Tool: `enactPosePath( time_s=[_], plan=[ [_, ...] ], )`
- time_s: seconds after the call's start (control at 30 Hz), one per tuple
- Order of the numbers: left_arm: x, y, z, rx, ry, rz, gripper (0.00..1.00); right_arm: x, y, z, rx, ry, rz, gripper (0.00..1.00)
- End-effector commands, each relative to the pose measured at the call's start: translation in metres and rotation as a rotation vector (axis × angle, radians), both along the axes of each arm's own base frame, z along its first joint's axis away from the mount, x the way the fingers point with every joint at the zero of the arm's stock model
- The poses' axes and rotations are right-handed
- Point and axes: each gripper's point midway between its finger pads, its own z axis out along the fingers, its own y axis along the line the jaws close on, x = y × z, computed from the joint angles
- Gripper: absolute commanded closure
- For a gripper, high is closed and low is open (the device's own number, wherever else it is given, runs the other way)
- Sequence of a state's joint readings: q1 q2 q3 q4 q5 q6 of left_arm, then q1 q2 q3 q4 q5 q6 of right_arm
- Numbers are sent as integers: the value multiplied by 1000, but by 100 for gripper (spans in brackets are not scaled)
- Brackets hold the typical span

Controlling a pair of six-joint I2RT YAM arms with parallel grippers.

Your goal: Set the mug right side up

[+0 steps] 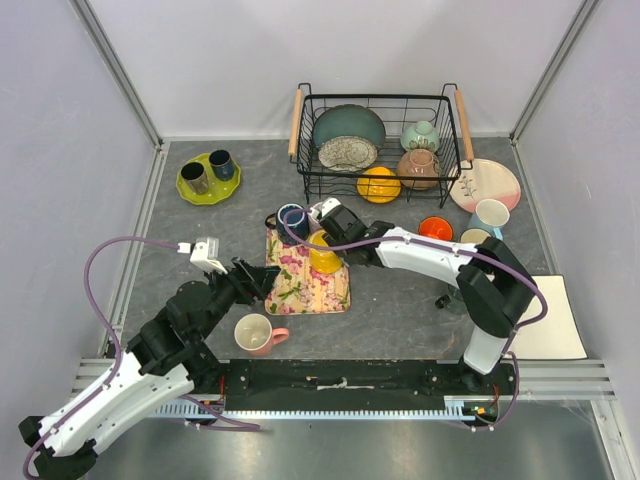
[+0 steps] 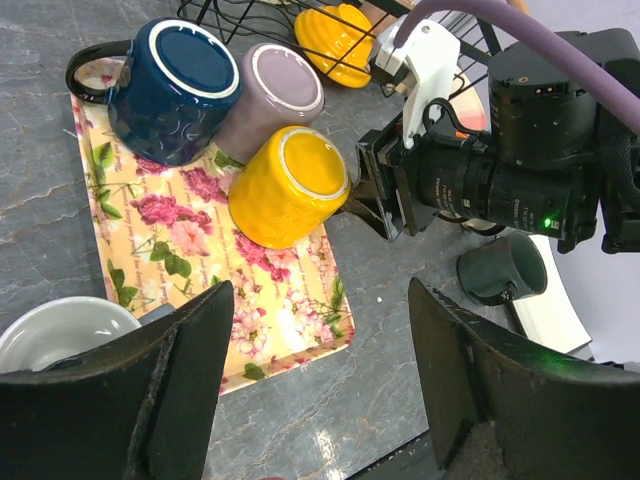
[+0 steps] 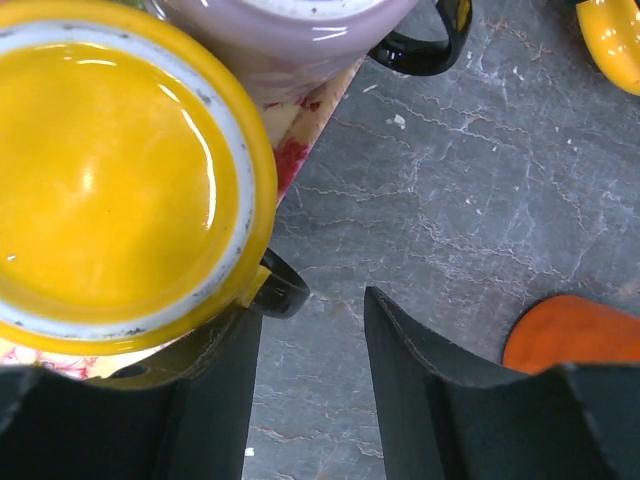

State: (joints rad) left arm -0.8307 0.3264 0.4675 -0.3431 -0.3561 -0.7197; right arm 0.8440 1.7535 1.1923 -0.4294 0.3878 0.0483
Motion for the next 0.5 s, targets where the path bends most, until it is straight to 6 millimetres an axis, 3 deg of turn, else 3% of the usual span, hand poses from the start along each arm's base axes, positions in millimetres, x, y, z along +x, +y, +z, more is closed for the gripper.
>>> enactPosePath(
  time_s=[0.0, 0.27, 0.37, 0.4, 0.47],
  plan=[
    [3, -3, 10, -10, -28, -8, 23, 24, 5, 19, 12, -85, -56, 48],
    [1, -2, 8, -13, -21, -7, 23, 35, 4, 19, 25, -96, -85, 45],
    [1, -2, 6, -11, -16, -7, 23, 30, -1, 25, 42, -100, -107, 39],
    [1, -2, 7, -11, -16, -7, 23, 28, -2, 35, 73, -109, -124, 30],
    [1, -1, 8, -13, -21, -6, 22, 18, -9, 40, 87, -95, -134, 22]
  ],
)
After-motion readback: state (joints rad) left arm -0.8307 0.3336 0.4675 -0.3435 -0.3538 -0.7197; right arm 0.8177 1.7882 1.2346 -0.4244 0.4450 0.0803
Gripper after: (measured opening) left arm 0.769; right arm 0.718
